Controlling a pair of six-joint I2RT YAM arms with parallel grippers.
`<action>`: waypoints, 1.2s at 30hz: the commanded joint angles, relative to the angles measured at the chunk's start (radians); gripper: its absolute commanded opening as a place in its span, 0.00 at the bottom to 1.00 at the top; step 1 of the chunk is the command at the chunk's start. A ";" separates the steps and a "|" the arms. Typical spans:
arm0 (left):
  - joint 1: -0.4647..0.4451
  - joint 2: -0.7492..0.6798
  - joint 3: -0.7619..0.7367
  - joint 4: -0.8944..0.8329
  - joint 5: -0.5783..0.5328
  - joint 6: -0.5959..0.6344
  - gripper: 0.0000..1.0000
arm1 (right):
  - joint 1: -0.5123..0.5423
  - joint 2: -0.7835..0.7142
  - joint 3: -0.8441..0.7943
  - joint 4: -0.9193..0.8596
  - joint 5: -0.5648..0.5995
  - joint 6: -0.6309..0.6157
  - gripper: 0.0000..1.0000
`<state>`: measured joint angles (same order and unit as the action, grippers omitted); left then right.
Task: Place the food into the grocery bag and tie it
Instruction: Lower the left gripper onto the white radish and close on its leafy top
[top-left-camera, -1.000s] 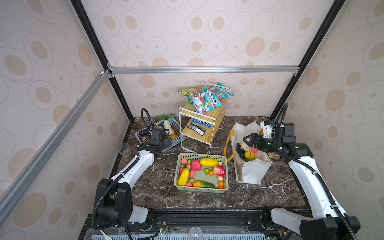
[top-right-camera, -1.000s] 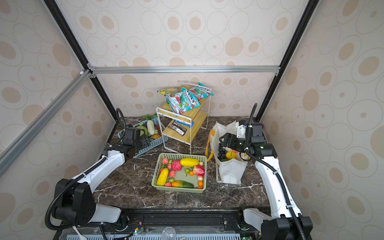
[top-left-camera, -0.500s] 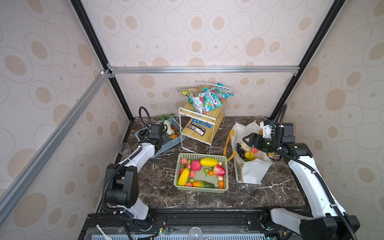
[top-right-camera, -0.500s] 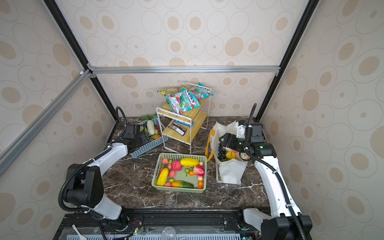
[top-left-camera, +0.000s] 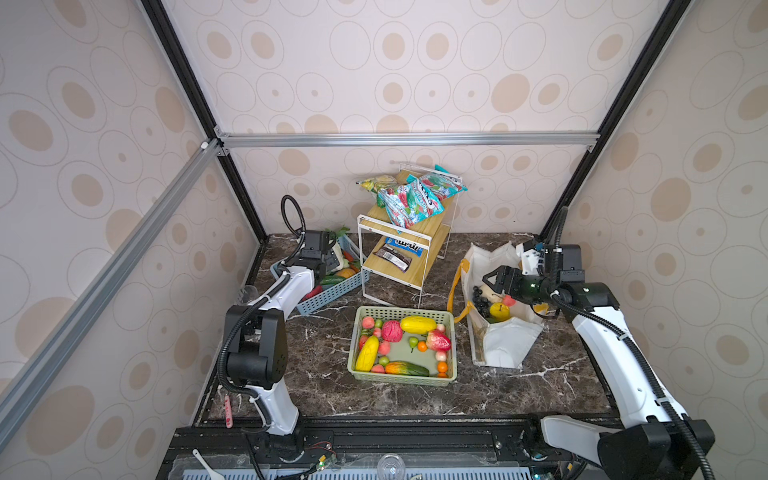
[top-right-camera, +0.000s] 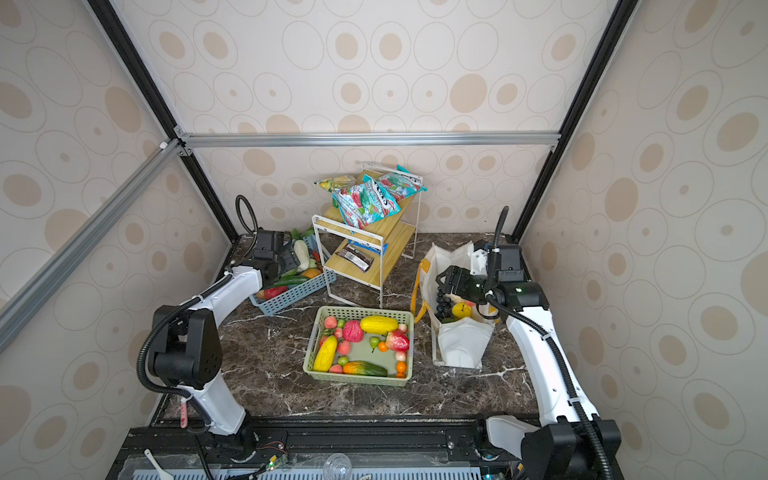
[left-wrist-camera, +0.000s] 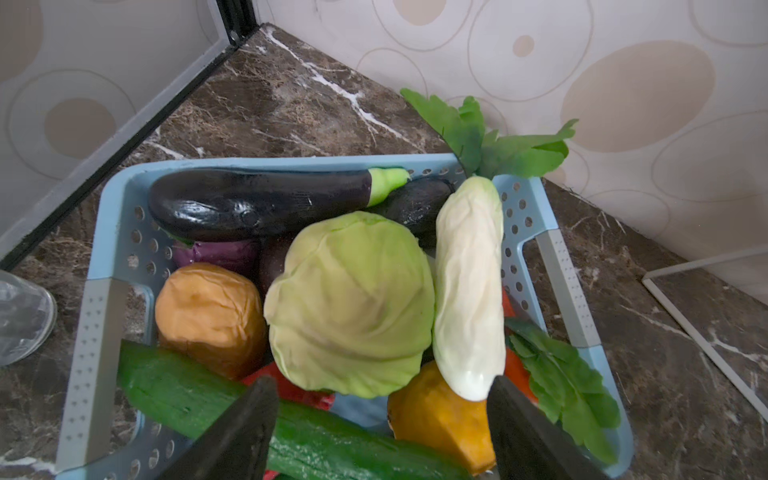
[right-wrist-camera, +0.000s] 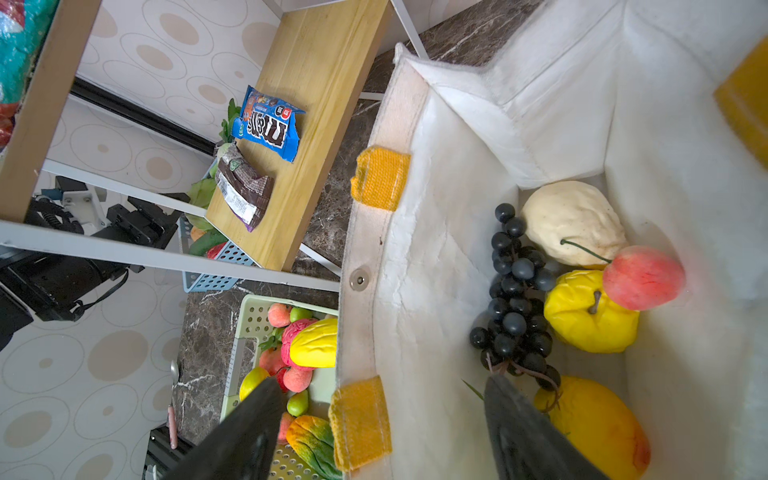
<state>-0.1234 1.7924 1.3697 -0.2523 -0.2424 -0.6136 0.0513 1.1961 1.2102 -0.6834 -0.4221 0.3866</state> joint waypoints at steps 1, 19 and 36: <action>0.016 0.038 0.075 -0.047 -0.046 0.044 0.80 | 0.007 -0.001 0.029 0.007 0.006 -0.008 0.80; -0.007 0.243 0.363 -0.085 0.080 0.063 0.65 | 0.009 0.002 0.045 -0.005 0.032 -0.008 0.80; -0.035 0.510 0.673 -0.247 0.026 0.100 0.66 | 0.010 0.003 0.047 -0.018 0.040 -0.012 0.79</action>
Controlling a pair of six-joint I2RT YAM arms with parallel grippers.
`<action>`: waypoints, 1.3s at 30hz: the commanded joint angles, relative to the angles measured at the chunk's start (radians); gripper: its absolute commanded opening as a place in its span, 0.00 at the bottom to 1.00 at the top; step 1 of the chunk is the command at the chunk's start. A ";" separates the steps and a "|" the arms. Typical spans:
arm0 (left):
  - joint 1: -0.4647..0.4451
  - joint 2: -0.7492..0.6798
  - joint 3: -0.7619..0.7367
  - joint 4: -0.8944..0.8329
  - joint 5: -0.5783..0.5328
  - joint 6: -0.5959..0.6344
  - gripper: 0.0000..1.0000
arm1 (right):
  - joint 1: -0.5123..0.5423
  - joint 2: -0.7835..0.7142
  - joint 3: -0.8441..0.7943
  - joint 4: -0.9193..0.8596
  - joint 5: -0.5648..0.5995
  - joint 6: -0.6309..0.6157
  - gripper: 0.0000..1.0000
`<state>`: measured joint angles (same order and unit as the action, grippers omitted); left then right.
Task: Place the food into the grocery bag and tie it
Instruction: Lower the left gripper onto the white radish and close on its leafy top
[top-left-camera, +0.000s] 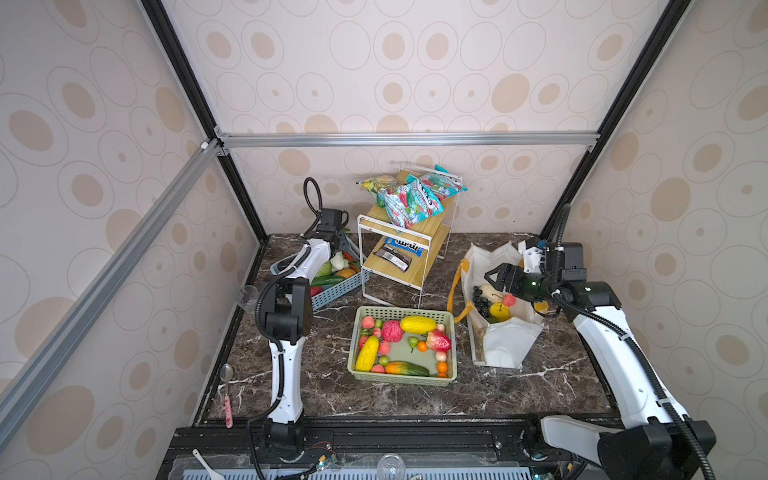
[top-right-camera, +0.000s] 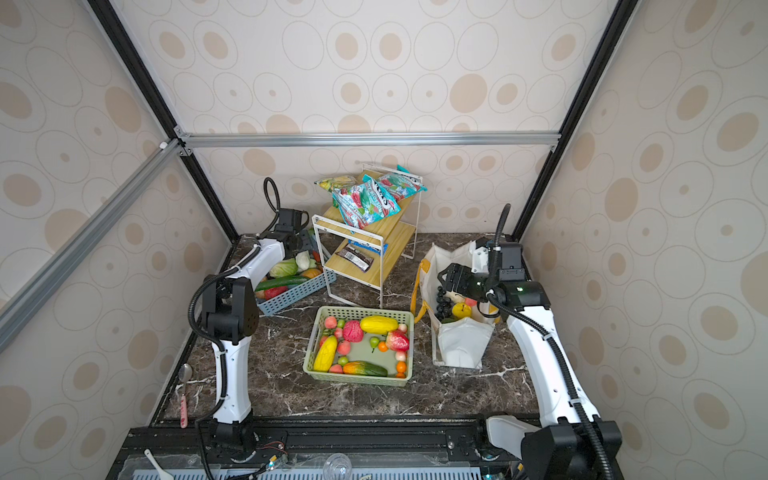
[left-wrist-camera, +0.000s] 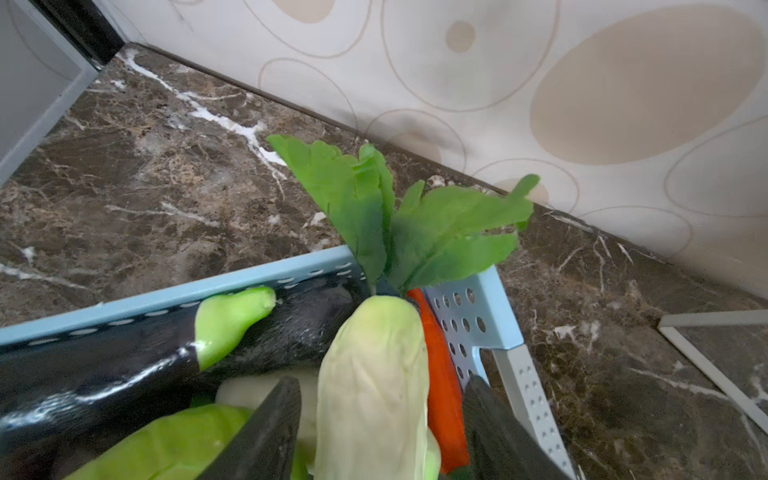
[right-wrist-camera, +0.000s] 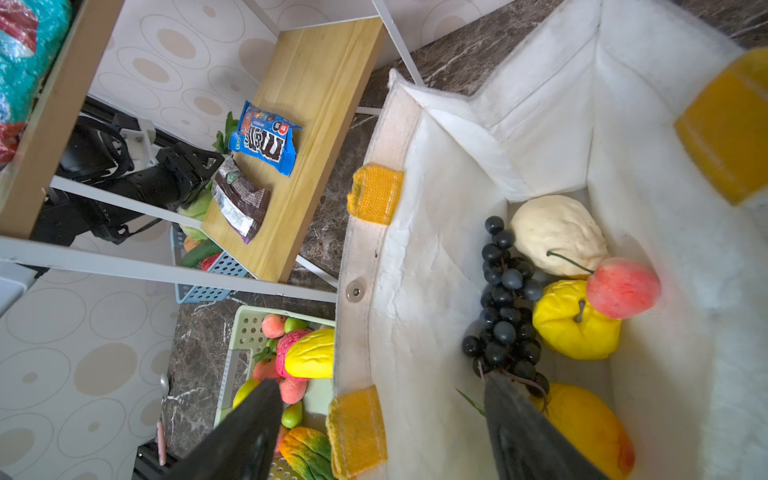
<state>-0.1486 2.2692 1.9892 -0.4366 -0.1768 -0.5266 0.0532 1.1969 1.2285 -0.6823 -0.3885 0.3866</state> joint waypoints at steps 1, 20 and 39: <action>-0.011 0.041 0.055 -0.063 -0.046 0.012 0.67 | 0.009 0.000 0.029 -0.020 0.007 -0.013 0.80; -0.051 0.145 0.103 -0.103 -0.142 -0.013 0.72 | 0.009 -0.018 0.035 -0.045 0.015 -0.016 0.79; -0.054 0.102 0.073 -0.069 -0.166 -0.011 0.44 | 0.010 -0.030 0.046 -0.060 0.017 -0.009 0.80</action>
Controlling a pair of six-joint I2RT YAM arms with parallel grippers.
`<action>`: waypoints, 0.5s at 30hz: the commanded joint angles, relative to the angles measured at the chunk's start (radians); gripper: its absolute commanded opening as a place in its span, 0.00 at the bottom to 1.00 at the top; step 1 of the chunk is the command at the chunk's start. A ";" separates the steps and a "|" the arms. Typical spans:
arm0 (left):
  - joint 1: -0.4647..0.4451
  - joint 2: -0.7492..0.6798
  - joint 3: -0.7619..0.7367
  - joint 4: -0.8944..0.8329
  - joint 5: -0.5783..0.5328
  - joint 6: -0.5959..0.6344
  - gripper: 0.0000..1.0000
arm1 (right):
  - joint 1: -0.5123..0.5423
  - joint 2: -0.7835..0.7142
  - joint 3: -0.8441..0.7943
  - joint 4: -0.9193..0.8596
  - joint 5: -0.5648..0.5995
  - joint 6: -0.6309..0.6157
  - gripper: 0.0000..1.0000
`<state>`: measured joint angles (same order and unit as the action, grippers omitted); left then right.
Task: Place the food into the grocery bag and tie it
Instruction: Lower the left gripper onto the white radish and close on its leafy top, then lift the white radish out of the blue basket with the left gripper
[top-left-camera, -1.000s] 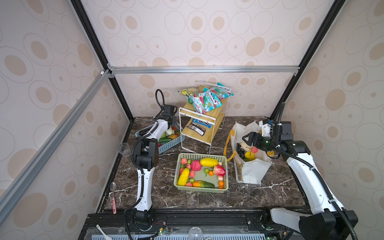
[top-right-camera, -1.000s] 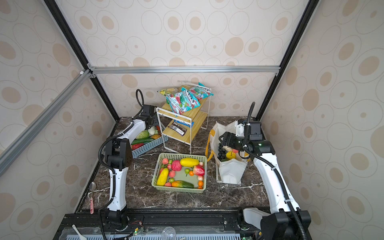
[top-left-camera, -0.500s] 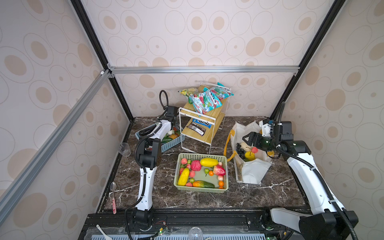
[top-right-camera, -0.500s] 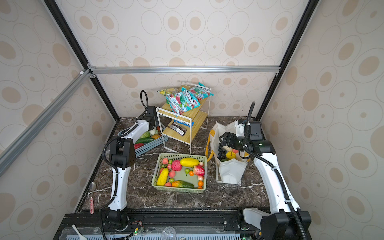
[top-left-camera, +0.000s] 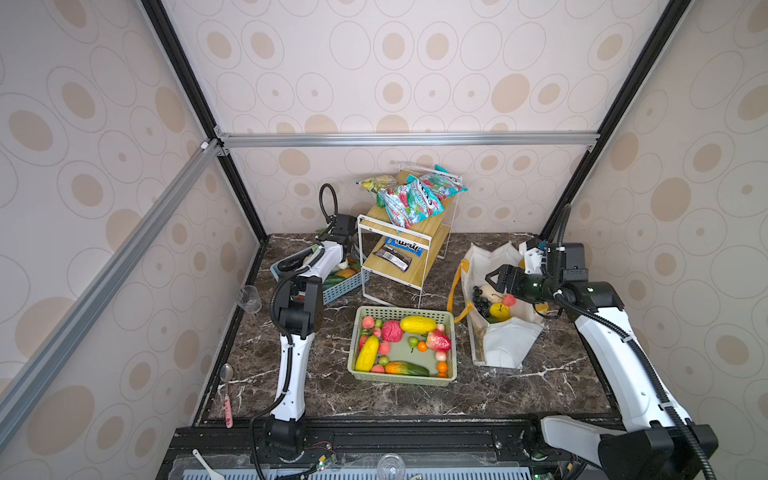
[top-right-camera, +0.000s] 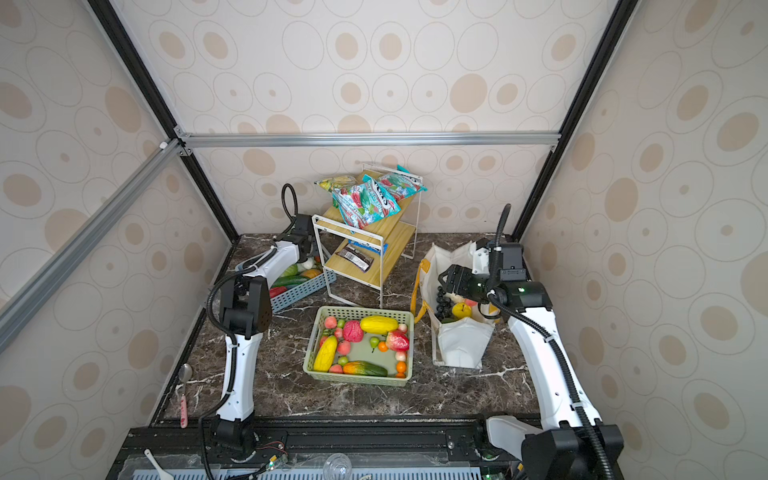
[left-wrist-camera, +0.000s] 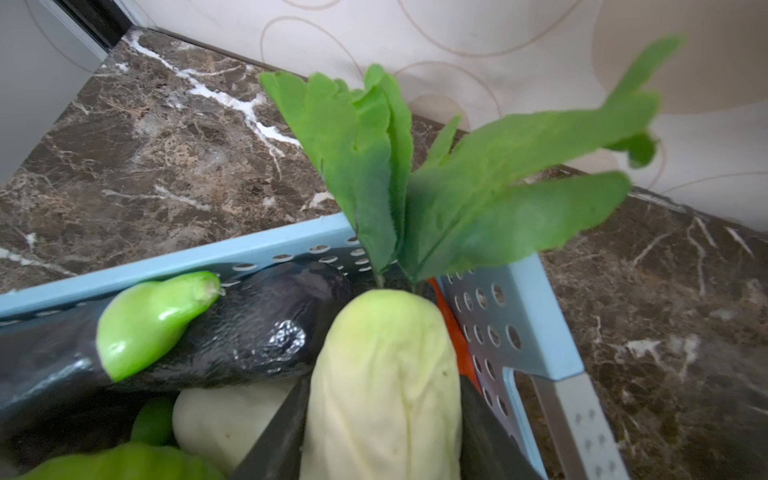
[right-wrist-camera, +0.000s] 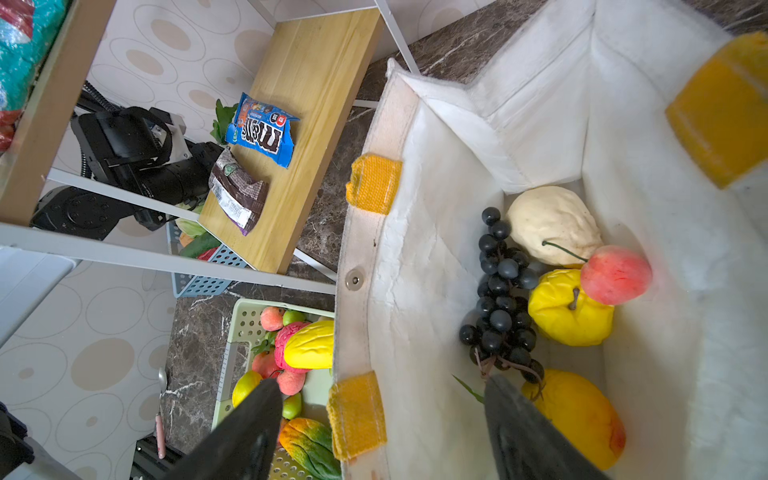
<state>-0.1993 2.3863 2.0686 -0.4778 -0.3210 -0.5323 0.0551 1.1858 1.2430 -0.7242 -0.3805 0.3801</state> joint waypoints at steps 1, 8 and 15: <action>-0.003 -0.025 -0.011 -0.021 -0.015 -0.005 0.44 | 0.009 -0.018 0.031 -0.018 0.008 -0.003 0.80; -0.003 -0.109 -0.054 0.033 0.031 -0.012 0.44 | 0.009 -0.020 0.031 -0.024 0.011 -0.006 0.80; -0.004 -0.174 -0.079 0.044 0.055 -0.015 0.44 | 0.009 -0.021 0.014 -0.022 0.016 -0.006 0.80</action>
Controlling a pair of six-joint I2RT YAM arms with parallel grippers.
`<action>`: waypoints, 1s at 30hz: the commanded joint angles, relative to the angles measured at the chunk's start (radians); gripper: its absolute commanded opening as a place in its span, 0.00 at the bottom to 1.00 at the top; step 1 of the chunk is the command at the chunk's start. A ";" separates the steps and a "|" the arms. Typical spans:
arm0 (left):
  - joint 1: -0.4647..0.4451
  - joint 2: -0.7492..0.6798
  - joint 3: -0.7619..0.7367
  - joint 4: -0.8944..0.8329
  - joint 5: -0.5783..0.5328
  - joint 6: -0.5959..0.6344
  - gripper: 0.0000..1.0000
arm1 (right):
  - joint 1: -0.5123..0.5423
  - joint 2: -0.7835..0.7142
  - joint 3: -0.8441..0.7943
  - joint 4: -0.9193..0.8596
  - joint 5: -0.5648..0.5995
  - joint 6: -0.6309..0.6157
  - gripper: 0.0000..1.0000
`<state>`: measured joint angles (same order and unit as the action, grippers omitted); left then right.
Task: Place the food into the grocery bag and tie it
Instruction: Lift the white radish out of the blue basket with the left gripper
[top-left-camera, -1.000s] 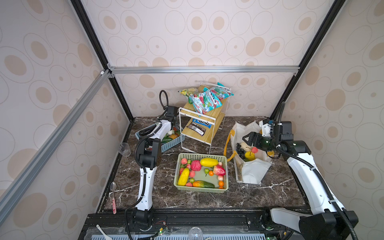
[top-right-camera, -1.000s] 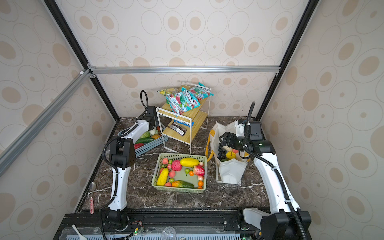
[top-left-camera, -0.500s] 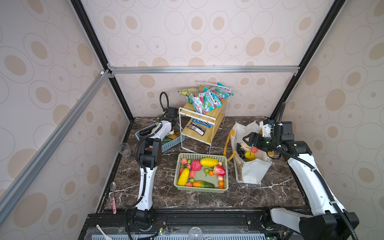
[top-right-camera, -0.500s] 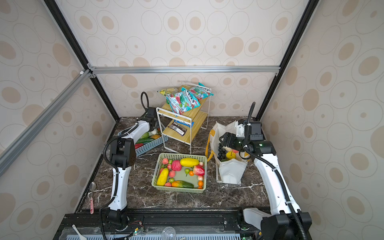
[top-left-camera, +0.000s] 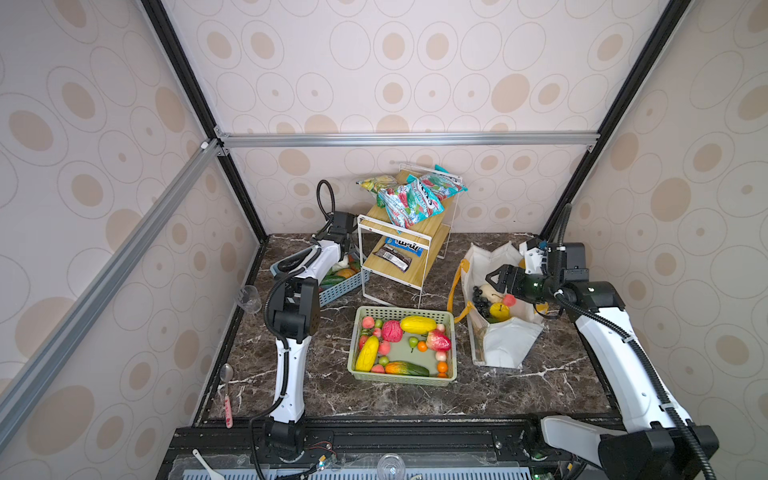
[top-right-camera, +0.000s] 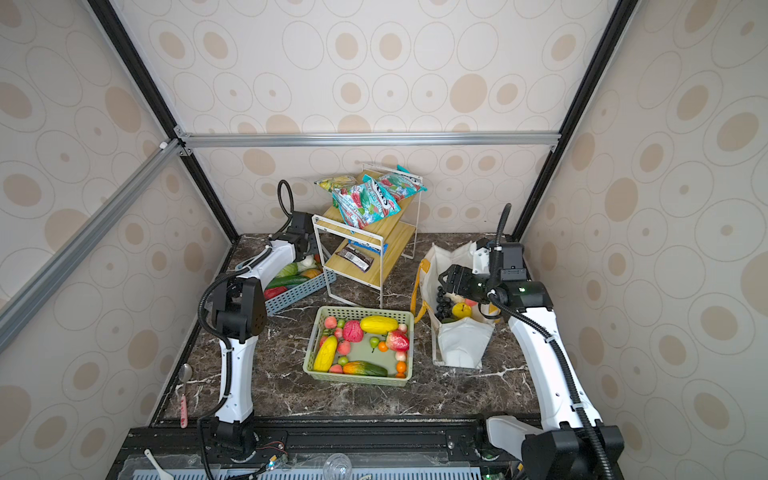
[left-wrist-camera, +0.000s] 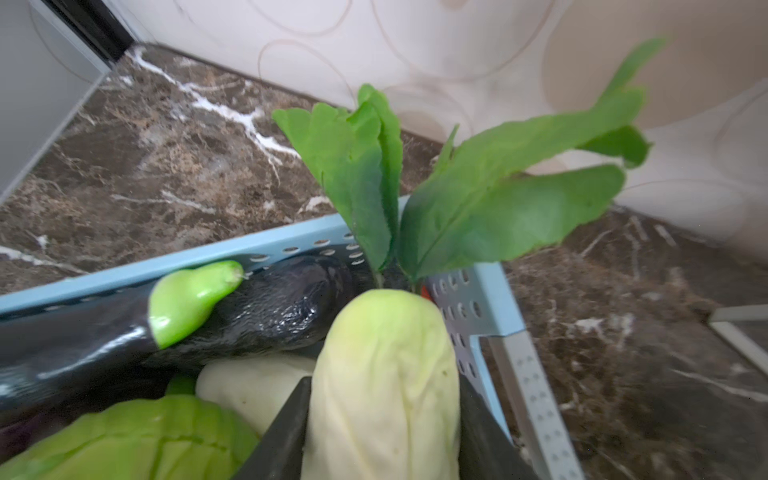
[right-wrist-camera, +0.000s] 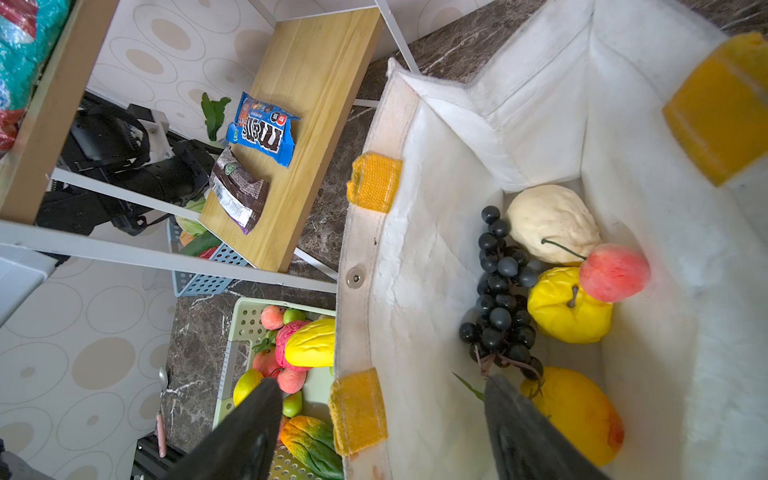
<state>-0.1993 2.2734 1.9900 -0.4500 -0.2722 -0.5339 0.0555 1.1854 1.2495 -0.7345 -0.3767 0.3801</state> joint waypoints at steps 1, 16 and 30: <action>-0.004 -0.071 -0.005 0.017 0.013 -0.014 0.44 | 0.009 -0.020 0.005 -0.011 0.013 -0.006 0.80; -0.007 -0.354 -0.288 0.143 0.103 -0.040 0.46 | 0.008 -0.021 -0.022 -0.003 0.019 0.006 0.80; -0.014 -0.670 -0.606 0.227 0.165 -0.056 0.49 | 0.009 -0.049 -0.080 0.016 0.017 0.037 0.80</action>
<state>-0.2043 1.6562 1.4162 -0.2546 -0.1272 -0.5659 0.0563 1.1603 1.1862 -0.7250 -0.3626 0.4030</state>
